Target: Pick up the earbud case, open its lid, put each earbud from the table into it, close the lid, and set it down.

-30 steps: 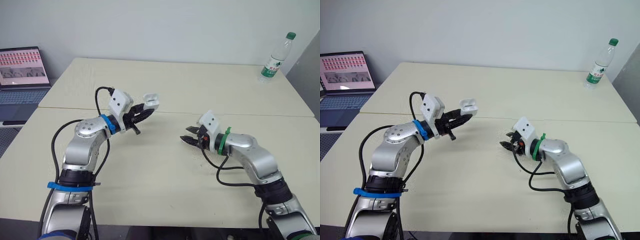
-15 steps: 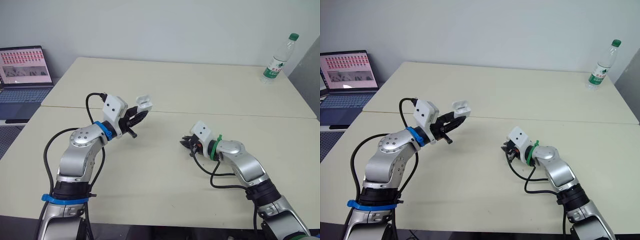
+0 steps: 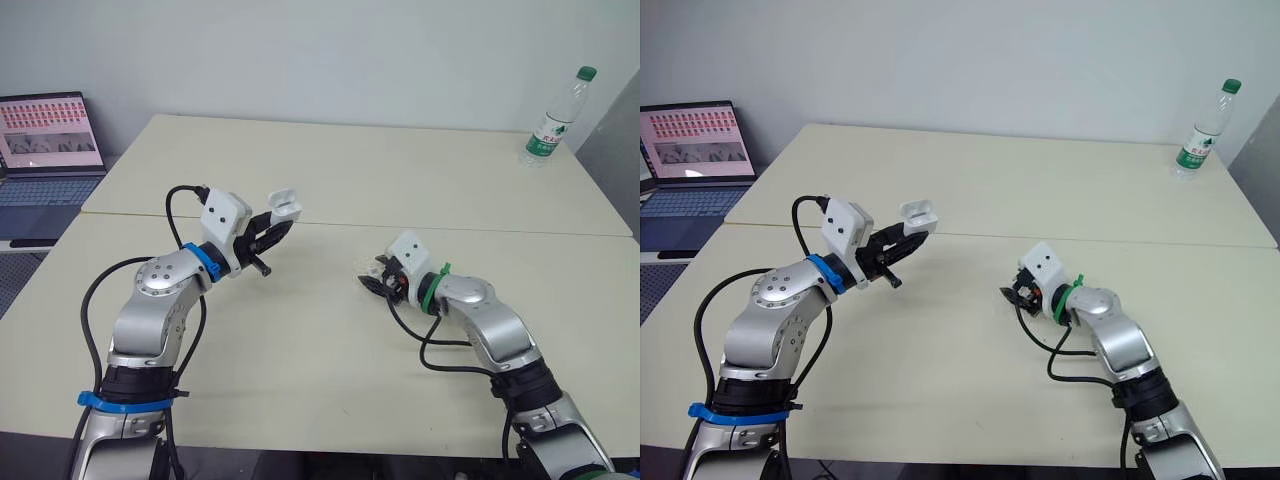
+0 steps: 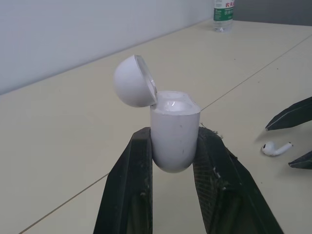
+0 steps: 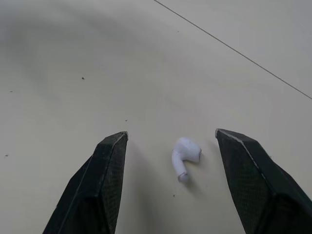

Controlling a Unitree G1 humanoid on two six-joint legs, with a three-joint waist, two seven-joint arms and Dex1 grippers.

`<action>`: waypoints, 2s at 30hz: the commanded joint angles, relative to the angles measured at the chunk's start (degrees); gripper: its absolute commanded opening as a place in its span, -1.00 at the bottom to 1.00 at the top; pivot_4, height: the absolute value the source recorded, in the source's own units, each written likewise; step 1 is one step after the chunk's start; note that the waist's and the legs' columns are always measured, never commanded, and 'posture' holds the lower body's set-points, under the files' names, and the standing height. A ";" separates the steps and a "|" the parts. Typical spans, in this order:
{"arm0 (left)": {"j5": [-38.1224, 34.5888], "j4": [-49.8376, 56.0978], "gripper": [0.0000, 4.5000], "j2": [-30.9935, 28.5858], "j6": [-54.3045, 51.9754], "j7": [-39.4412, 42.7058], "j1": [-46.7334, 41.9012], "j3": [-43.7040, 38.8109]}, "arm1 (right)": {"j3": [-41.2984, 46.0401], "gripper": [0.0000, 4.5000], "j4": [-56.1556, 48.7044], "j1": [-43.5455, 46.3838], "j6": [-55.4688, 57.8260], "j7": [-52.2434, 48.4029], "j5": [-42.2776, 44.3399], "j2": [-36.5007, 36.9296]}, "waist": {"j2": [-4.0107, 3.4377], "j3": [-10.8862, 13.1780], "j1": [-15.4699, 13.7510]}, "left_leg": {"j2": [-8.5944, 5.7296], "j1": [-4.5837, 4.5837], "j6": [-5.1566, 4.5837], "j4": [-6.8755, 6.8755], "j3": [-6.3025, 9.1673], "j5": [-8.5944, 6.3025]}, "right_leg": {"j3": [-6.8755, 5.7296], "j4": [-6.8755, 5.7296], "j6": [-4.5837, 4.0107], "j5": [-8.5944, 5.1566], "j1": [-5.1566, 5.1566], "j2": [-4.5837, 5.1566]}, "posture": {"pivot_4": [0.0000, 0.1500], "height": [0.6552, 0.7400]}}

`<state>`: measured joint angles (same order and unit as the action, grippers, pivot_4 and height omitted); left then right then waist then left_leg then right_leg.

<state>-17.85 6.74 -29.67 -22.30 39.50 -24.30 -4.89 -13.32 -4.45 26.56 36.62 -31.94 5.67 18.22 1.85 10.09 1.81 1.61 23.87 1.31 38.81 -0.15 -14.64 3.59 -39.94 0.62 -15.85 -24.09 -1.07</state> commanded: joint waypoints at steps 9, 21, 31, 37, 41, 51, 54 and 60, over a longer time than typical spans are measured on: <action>-0.56 1.85 -0.66 -0.80 1.04 0.03 -1.52 -0.80 | 1.89 0.32 0.48 -0.05 6.45 6.41 -0.61 -3.84 | 0.00 0.00 0.00 | 0.00 0.00 0.00 -0.01 -0.01 0.00 | 0.01 0.00 0.00 0.00 0.00 0.00 | 1.00 1.00; -0.31 1.20 -0.66 -0.62 1.56 -0.15 -1.81 -0.72 | 1.43 -0.70 4.05 0.36 4.74 6.74 -0.50 -4.42 | 0.02 -0.02 0.04 | 0.00 -0.03 0.00 -0.01 -0.01 0.00 | 0.01 0.00 0.00 0.00 0.02 -0.01 | 1.00 1.00; -0.31 0.82 -0.66 1.26 3.59 -0.98 -1.40 -0.41 | 3.38 -0.83 -11.19 -4.06 3.90 -18.83 7.09 20.62 | 0.01 0.00 -0.55 | -0.18 0.03 -0.01 0.01 0.01 -0.01 | -0.02 0.09 0.09 -0.04 0.05 0.12 | 1.00 1.00; 0.66 0.42 -0.66 4.01 7.30 -2.33 -0.06 0.19 | 10.19 -0.83 -3.08 -14.85 -13.56 -39.87 7.65 46.80 | 0.02 0.03 -0.22 | -0.10 -0.20 -0.11 -0.03 0.11 -0.06 | -0.14 0.55 0.21 -0.05 0.50 0.10 | 1.00 1.00; 1.13 1.10 -0.66 6.66 9.60 -4.06 0.78 0.73 | 10.21 -0.83 15.12 -17.17 -33.18 -44.18 0.87 54.21 | 0.03 0.04 0.09 | 0.01 -0.80 -0.12 -0.13 -0.19 -0.06 | 0.04 0.76 0.24 -0.06 0.99 0.04 | 1.00 1.00; 1.64 2.71 -0.66 7.87 10.01 -5.35 2.26 1.82 | 3.55 -0.83 44.69 -6.02 -56.20 -46.07 -11.96 54.00 | -0.01 0.04 0.14 | 0.01 -0.98 -0.12 -0.11 -0.63 -0.06 | 0.50 0.75 0.40 0.09 1.01 0.04 | 1.00 1.00; 1.50 3.28 -0.66 7.52 9.63 -5.42 2.68 1.76 | 3.14 -0.83 47.39 -4.69 -56.98 -47.31 -12.14 52.96 | -0.01 0.04 0.06 | 0.00 -0.98 -0.12 -0.12 -0.62 -0.07 | 0.51 0.76 0.39 0.09 1.01 0.05 | 1.00 1.00; 1.31 3.98 -0.66 6.75 8.80 -5.39 3.02 1.58 | 3.49 -0.67 46.86 -5.00 -55.78 -47.38 -11.15 50.41 | 0.00 0.03 0.11 | 0.03 -1.10 -0.13 -0.10 -0.53 -0.07 | 0.46 0.79 0.40 0.10 1.21 0.05 | 1.00 1.00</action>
<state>-16.18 7.62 -22.39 -13.70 34.38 -20.99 -2.66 -9.96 42.67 21.86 -19.27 -78.80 -5.60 69.92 1.85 10.13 1.91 1.65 22.69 1.19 38.71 -0.67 -14.71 4.03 -39.11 1.02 -15.75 -22.76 -1.02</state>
